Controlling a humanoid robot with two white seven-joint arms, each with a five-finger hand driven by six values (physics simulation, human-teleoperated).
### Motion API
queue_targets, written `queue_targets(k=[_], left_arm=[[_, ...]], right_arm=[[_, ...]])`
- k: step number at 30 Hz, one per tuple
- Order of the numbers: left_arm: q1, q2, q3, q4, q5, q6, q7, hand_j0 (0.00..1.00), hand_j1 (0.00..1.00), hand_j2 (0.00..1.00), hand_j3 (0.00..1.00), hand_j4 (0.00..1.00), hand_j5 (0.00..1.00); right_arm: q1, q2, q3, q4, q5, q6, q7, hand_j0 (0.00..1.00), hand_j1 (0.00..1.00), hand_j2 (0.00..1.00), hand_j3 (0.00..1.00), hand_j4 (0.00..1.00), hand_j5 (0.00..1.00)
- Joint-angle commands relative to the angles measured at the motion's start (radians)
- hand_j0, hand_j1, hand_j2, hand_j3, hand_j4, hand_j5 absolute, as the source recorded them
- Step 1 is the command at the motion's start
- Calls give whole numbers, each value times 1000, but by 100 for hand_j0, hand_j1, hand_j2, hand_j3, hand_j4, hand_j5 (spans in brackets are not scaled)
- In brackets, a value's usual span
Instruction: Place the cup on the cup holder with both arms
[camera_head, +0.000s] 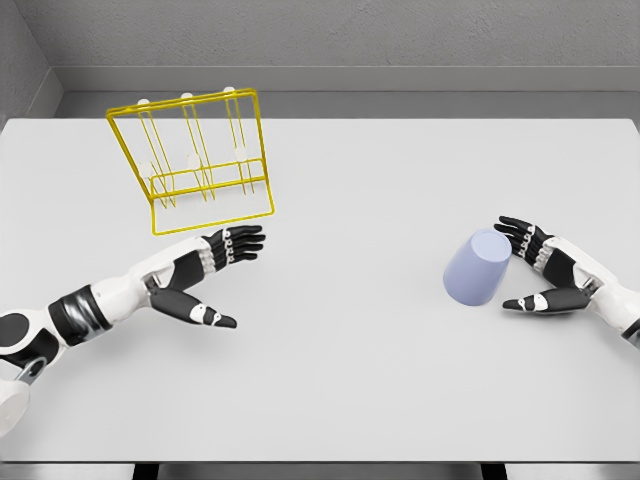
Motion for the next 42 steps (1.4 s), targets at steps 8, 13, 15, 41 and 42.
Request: queue_targets(k=[8, 13, 15, 41, 42], left_arm=[[2, -7, 22, -9, 6, 0, 0, 100, 100, 100, 100, 100, 100], [5, -16, 17, -3, 5, 0, 0, 100, 100, 100, 100, 100, 100], [6, -29, 17, 0, 5, 0, 0, 100, 100, 100, 100, 100, 100], [2, -35, 22, 26, 6, -2, 0, 100, 100, 100, 100, 100, 100], [2, -36, 22, 25, 5, -2, 0, 100, 100, 100, 100, 100, 100]], right_arm=[[-9, 9, 0, -11, -5, -1, 0, 100, 100, 100, 100, 100, 100], [-11, 32, 0, -11, -5, -23, 0, 100, 100, 100, 100, 100, 100], [-12, 38, 0, -11, -5, -23, 0, 100, 100, 100, 100, 100, 100], [-12, 88, 11, -30, 3, -23, 0, 100, 100, 100, 100, 100, 100], [-12, 88, 11, -30, 2, -23, 0, 100, 100, 100, 100, 100, 100]])
